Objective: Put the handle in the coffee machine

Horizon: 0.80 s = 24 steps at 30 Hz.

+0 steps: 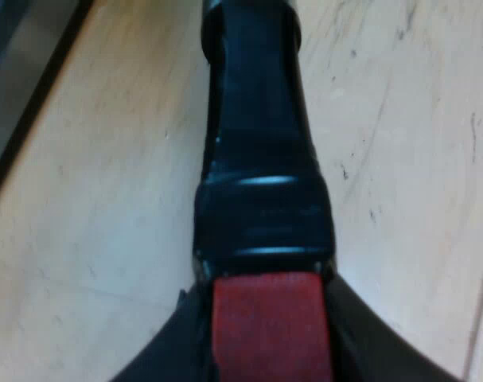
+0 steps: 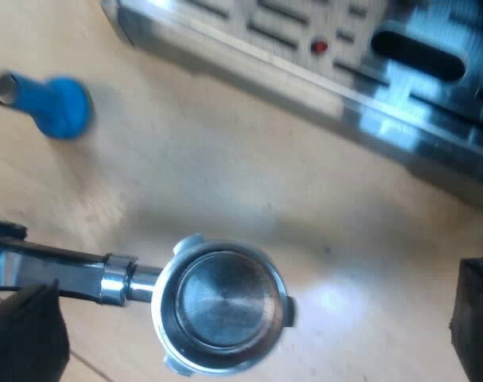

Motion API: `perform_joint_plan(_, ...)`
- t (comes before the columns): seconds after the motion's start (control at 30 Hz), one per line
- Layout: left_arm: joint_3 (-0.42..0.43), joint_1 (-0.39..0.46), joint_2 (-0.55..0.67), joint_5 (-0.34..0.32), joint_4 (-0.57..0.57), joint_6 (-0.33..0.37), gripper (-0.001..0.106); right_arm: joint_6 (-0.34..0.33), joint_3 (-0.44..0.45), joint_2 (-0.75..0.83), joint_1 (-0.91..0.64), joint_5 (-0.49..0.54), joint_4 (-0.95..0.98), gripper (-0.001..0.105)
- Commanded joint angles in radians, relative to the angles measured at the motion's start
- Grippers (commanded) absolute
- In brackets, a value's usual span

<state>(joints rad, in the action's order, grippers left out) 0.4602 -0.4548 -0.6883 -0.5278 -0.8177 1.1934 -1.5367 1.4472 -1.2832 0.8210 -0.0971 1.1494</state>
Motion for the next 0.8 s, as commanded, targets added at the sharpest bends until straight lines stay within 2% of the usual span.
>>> perform_joint_plan(0.03, 0.014, 0.09, 0.014, -0.102, -0.071, -0.069, 0.0, -0.002, 0.018, 0.067, 0.001, 0.017, -0.034, 0.104)
perform_joint_plan(0.17, 0.014, 0.178, 0.014, -0.103, -0.122, -0.145, 0.0, 0.013, 0.018, 0.091, 0.001, 0.004, -0.083, 0.104)
perform_joint_plan(0.3, 0.016, 0.218, 0.014, -0.107, -0.127, -0.145, 0.0, 0.014, 0.018, 0.092, 0.011, -0.055, -0.093, 0.104)
perform_joint_plan(0.33, 0.018, 0.233, 0.014, -0.11, -0.127, -0.145, 0.0, 0.015, 0.018, 0.092, 0.033, -0.036, -0.09, 0.104)
perform_joint_plan(0.4, 0.022, 0.255, 0.014, -0.119, -0.127, -0.145, 0.0, 0.015, 0.018, 0.092, 0.084, 0.06, -0.09, 0.104)
perform_joint_plan(0.43, 0.032, 0.297, 0.014, -0.142, -0.127, -0.153, 0.0, 0.015, 0.018, 0.092, 0.117, 0.128, -0.09, 0.104)
perform_joint_plan(0.47, 0.04, 0.321, 0.014, -0.156, -0.129, -0.157, 0.0, 0.015, 0.018, 0.092, 0.184, 0.276, -0.09, 0.104)
perform_joint_plan(0.5, 0.046, 0.335, 0.014, -0.165, -0.13, -0.17, 0.0, 0.015, 0.018, 0.092, 0.209, 0.325, -0.093, 0.104)
perform_joint_plan(0.57, 0.06, 0.383, 0.014, -0.181, -0.139, -0.21, 0.0, 0.064, 0.012, 0.092, 0.29, 0.471, -0.106, 0.104)
perform_joint_plan(0.67, 0.079, 0.439, 0.006, -0.188, -0.167, -0.278, 0.0, 0.122, -0.006, 0.092, 0.372, 0.602, -0.147, 0.104)
perform_joint_plan(0.8, 0.081, 0.489, -0.014, -0.226, -0.17, -0.299, 0.0, 0.156, -0.051, 0.092, 0.456, 0.742, -0.218, 0.104)
